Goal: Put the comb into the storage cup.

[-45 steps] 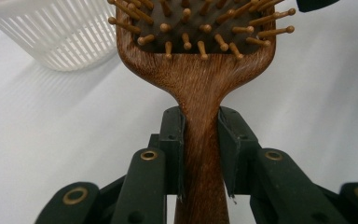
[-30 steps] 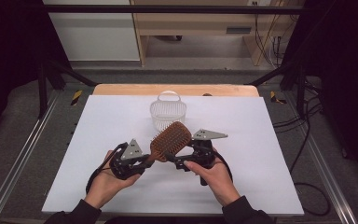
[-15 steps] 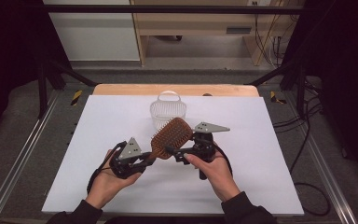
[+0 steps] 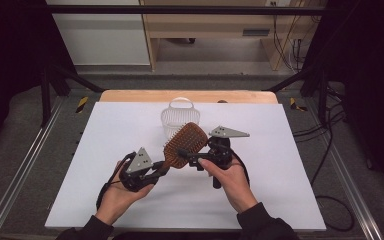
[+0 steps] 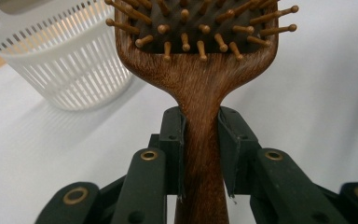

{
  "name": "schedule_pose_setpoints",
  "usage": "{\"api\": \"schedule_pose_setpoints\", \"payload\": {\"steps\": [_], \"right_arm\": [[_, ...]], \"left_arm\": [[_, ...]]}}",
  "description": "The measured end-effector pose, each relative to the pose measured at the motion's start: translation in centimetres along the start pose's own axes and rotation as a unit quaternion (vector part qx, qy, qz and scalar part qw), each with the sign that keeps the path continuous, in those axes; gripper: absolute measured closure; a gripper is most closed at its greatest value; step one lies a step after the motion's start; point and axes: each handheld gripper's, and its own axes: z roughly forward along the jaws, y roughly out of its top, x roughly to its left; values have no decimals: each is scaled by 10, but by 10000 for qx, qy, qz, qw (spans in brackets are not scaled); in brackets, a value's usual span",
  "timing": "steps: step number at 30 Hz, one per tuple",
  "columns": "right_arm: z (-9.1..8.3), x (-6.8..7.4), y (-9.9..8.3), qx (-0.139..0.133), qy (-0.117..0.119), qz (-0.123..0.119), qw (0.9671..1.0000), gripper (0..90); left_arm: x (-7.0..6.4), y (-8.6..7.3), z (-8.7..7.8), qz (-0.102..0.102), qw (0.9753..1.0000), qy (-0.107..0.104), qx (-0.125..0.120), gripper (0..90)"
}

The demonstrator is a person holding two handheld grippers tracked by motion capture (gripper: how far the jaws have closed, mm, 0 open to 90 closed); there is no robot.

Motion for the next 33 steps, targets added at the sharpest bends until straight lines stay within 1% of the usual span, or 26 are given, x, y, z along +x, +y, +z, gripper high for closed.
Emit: {"api": "schedule_pose_setpoints", "payload": {"steps": [2, 4, 7, 9, 17, 20, 22, 24, 27, 33], "right_arm": [[0, 0, 2, -43, 15, 15, 10000, 190], [0, 1, 5, -80, 28, 16, 10000, 209], [-1, 2, 7, -124, 33, 17, 9999, 234], [-2, 2, 9, -153, 26, 41, 9999, 267], [-3, 3, 12, -220, 72, 42, 9997, 314], [-2, 4, 12, -241, 167, 103, 9995, 347], [-2, 4, 12, -255, 142, 79, 9995, 357], [-3, 4, 13, -280, 177, 99, 9994, 374], [-4, 4, 14, -302, 186, 114, 9993, 400], [-5, 6, 16, -335, 195, 77, 9992, 465]], "left_arm": [[-1, 0, 0, 17, 10000, -4, -87, 727], [-3, 1, 0, 94, 9998, 32, -166, 727], [-4, 1, 0, 60, 9997, 55, -224, 728], [-3, 0, 1, 47, 9996, 58, -271, 728], [-4, -3, 4, 24, 9987, 128, -483, 728], [-4, -3, 5, 11, 9986, 132, -515, 728], [-4, -3, 6, 0, 9984, 148, -537, 728], [-4, -4, 7, 1, 9983, 174, -557, 728], [-5, -4, 9, -40, 9981, 160, -590, 728], [-5, -5, 13, -50, 9981, 168, -583, 729]]}}
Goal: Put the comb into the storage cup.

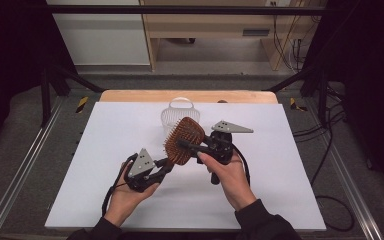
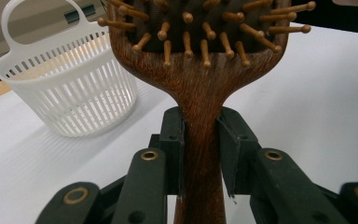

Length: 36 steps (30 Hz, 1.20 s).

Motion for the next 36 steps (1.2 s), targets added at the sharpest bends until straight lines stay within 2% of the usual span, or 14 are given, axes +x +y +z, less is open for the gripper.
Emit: {"api": "schedule_pose_setpoints", "payload": {"steps": [4, 18, 23, 36], "right_arm": [[1, 4, 2, 0, -6, -121, 9999, 499], [2, 11, 5, -96, -63, -207, 9997, 555], [1, 12, 8, -113, -43, -185, 9998, 564], [-1, 11, 10, -176, -66, -198, 9996, 568]], "left_arm": [[0, -1, 2, -50, 10000, -1, -28, 730], [0, -1, 5, -155, 9998, 58, -144, 728], [0, -1, 6, -205, 9995, 77, -244, 724], [-1, 1, 10, -267, 9991, 154, -300, 718]]}}
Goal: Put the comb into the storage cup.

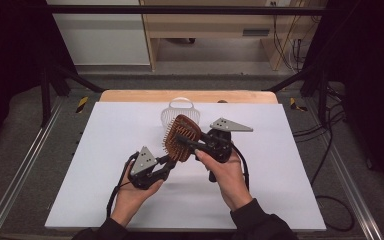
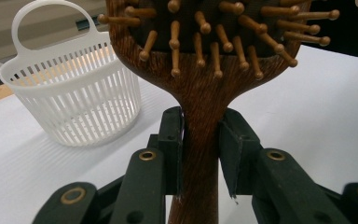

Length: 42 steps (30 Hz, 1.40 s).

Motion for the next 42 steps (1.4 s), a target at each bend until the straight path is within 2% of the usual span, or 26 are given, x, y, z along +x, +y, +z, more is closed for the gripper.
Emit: {"api": "schedule_pose_setpoints", "payload": {"steps": [8, 10, 13, 17, 19, 22, 24, 31, 42], "right_arm": [[-2, -2, 1, -68, -6, 26, 10000, 568], [-3, -2, 1, -75, -39, 26, 10000, 568], [-5, -4, 2, -118, -71, 48, 9999, 567], [-7, -9, 4, -145, -179, 71, 9997, 566], [-9, -12, 4, -166, -234, 78, 9996, 565], [-11, -16, 5, -164, -315, 107, 9993, 563], [-12, -18, 5, -181, -352, 130, 9991, 562], [-13, -22, 4, -174, -419, 178, 9988, 559], [-15, -24, 4, -174, -464, 196, 9986, 554]], "left_arm": [[1, 1, 1, -91, 9999, 31, -105, 693], [1, 1, 1, -156, 9997, 100, -161, 618], [2, 1, 0, -227, 9994, 85, -238, 506], [3, -1, -4, -157, 9989, 215, -388, 366], [7, -2, -6, -144, 9985, 203, -495, 281], [11, -4, -9, -143, 9977, 449, -493, 120], [15, -5, -11, -243, 9970, 501, -530, 72], [26, -10, -20, -447, 9950, 642, -618, 48], [33, -13, -26, -554, 9933, 729, -705, 26]]}}
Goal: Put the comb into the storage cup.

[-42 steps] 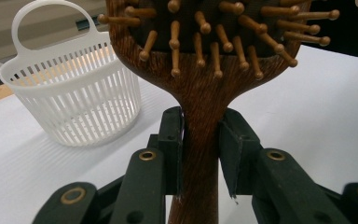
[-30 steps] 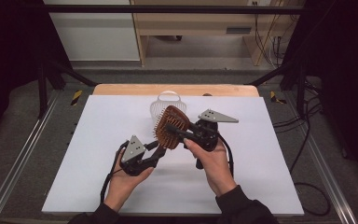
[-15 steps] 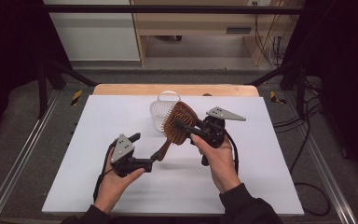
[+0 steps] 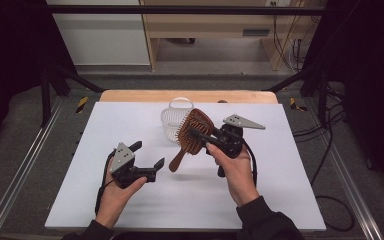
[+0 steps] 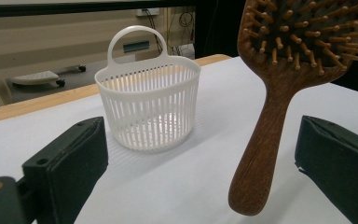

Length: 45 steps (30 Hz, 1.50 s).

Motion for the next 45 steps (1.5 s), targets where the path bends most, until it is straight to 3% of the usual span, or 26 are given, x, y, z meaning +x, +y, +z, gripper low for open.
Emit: {"api": "schedule_pose_setpoints", "payload": {"steps": [12, 22, 25, 31, 36, 40, 45], "right_arm": [[-4, -5, 2, -80, -58, 46, 9999, 551], [-7, -7, 4, -208, -100, 85, 9997, 550], [-6, -6, 5, -221, -127, 92, 9996, 550], [-5, -8, 6, -278, -197, 105, 9994, 549], [-5, -9, 12, -278, -282, 78, 9992, 549], [-3, -9, 19, -329, -320, 77, 9989, 549], [0, -10, 25, -391, -366, 83, 9985, 549]], "left_arm": [[17, -9, -14, -57, 9997, 225, -116, 25], [43, -33, -46, -88, 9984, 541, -164, 24], [48, -36, -51, -180, 9979, 590, -177, 25], [50, -39, -62, -150, 9975, 654, -235, 23], [49, -40, -71, 59, 9974, 694, -209, 22], [52, -40, -76, 42, 9971, 702, -296, 17], [59, -41, -77, -147, 9966, 742, -329, 19]]}}
